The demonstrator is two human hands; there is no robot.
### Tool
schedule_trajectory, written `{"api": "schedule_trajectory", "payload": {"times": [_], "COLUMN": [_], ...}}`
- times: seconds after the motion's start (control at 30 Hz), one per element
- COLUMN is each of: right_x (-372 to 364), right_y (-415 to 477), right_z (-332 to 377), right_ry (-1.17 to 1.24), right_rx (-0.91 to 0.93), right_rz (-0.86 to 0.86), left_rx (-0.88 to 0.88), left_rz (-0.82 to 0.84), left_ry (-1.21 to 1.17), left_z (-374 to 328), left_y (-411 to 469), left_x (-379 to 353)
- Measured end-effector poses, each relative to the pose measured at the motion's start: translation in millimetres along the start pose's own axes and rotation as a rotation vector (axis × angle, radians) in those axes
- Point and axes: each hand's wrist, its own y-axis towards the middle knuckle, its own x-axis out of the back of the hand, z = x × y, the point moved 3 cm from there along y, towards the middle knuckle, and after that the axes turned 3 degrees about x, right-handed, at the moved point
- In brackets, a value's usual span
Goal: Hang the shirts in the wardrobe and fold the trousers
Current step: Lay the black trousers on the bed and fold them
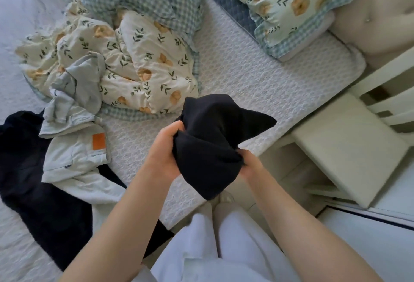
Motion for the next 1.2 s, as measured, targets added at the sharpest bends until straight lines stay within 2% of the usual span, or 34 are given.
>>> {"api": "schedule_trajectory", "payload": {"times": [0.17, 0.27, 0.4, 0.63, 0.83, 0.93, 1.0, 1.07, 1.13, 1.2], "right_x": [39, 64, 102, 155, 189, 202, 211, 218, 223, 224], "right_y": [-21, -47, -80, -159, -240, -279, -298, -314, -327, -340], "right_z": [45, 80, 129, 190, 224, 238, 245, 252, 257, 260], "right_ry": [0.248, 0.354, 0.461, 0.403, 0.268, 0.198, 0.160, 0.118, 0.086, -0.006], "right_rx": [0.086, 0.266, 0.478, 0.733, 0.926, 1.043, 1.118, 1.177, 1.218, 1.259], "right_rz": [-0.059, -0.083, -0.116, -0.147, -0.148, -0.135, -0.108, -0.113, -0.150, -0.254], "left_rx": [0.039, 0.124, 0.104, 0.051, 0.073, 0.095, -0.003, -0.175, -0.298, -0.249], "left_rz": [-0.063, -0.040, 0.027, 0.270, 0.383, 0.463, 0.445, 0.388, 0.386, 0.530], "left_ry": [0.136, 0.268, 0.407, 0.845, 1.157, 1.501, 1.718, 1.712, 1.486, 1.236], "left_z": [0, 15, 36, 74, 108, 102, 79, 56, 39, 33], "left_y": [17, 32, 54, 64, 43, 21, 9, -2, -18, -44], "left_x": [3, -9, -42, -128, -210, -256, -295, -340, -383, -420]}}
